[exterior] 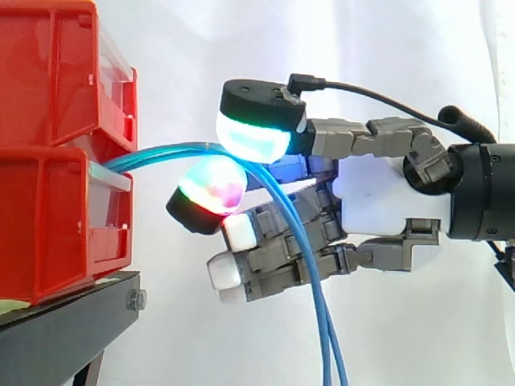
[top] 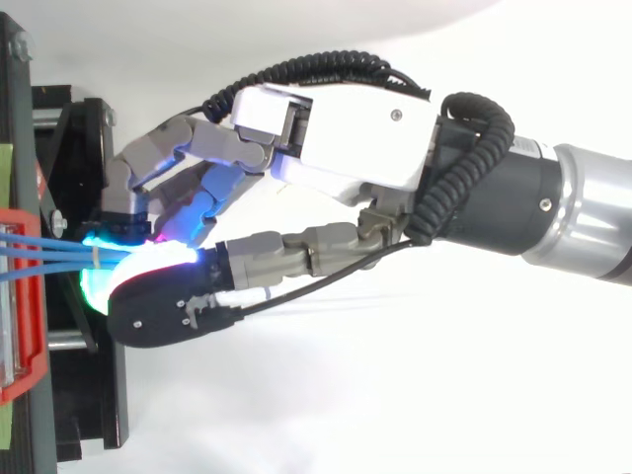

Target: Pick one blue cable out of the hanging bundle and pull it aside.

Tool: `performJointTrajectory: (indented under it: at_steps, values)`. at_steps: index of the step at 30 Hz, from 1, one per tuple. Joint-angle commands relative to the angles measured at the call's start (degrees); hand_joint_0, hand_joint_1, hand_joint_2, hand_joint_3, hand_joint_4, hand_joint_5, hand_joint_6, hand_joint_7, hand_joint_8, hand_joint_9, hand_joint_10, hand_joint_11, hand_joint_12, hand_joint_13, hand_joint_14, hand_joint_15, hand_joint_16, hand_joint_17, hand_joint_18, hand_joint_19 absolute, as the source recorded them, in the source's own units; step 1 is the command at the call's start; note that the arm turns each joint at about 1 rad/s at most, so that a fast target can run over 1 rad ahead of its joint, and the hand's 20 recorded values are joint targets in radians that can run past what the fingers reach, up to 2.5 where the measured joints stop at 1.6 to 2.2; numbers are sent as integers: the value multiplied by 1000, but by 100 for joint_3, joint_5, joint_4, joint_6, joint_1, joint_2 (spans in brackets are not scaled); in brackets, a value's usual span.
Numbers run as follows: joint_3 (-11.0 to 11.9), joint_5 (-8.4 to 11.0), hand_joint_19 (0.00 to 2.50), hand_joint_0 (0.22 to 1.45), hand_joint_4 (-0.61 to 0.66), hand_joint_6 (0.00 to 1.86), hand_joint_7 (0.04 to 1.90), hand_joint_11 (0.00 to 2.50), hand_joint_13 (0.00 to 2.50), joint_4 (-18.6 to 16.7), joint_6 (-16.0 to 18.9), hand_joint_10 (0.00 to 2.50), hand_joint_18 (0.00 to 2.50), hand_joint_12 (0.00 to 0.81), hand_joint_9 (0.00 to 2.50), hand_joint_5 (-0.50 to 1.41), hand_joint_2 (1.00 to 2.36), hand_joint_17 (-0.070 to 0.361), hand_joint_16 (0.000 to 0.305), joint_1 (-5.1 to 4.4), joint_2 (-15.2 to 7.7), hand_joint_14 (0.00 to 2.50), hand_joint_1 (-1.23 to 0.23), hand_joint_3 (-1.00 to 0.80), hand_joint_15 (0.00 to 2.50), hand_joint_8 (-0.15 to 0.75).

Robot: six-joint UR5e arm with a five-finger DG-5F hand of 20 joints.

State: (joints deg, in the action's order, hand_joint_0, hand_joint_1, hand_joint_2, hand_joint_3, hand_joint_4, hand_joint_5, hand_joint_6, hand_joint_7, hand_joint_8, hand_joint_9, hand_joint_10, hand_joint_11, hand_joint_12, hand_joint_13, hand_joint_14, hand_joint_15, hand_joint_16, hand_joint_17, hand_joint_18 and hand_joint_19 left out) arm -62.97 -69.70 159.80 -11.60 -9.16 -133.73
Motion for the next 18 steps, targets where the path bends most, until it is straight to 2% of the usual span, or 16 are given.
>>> performJointTrajectory:
  at_steps: [1,4,5,7,8,9,10,12,13,15,17,18]
  values:
    - [4,-8,203,607,66,922,1028,510,922,-1,0,15,626,313,1078,-67,1007,90,40,2,5,16,-767,-47,421,321]
    - [21,-8,201,626,-55,942,1064,520,905,-1,0,16,642,326,1050,-79,1024,95,42,20,-4,15,-825,19,416,324]
    - [30,-8,201,591,-92,947,1053,517,886,8,0,14,647,333,1038,-82,1158,99,44,20,5,16,-839,-9,407,325]
    - [30,-17,219,562,-123,956,1029,513,854,8,0,15,630,335,976,-93,1276,102,45,29,-4,15,-845,-24,416,317]
    - [30,-17,226,550,-96,966,977,517,822,16,-9,13,610,338,921,-109,1325,106,47,38,-4,15,-847,-42,414,309]
    - [30,-17,224,550,-57,971,931,532,809,16,-9,16,598,341,914,-118,1312,106,47,38,-4,14,-855,-60,409,312]
    - [39,-17,253,603,51,970,856,535,763,25,-9,14,573,329,876,-136,1001,103,46,55,5,16,-846,-54,411,308]
    - [39,-17,275,571,114,966,808,543,752,34,-18,15,549,322,866,-142,1009,98,44,73,5,17,-785,-144,417,297]
    - [56,-17,319,524,118,950,836,559,735,43,-44,19,494,297,870,-150,1014,83,37,81,-4,17,-676,-278,443,278]
    - [83,-17,311,494,135,927,852,546,766,87,-88,16,515,310,928,-142,1007,89,40,90,-4,17,-565,-406,436,301]
    - [109,-8,313,536,111,908,914,552,772,113,-105,19,514,299,965,-126,1006,85,38,99,5,17,-401,-418,436,288]
    - [127,-8,318,558,107,908,917,552,775,139,-114,17,509,294,971,-125,1009,83,37,99,-4,17,-393,-398,434,284]
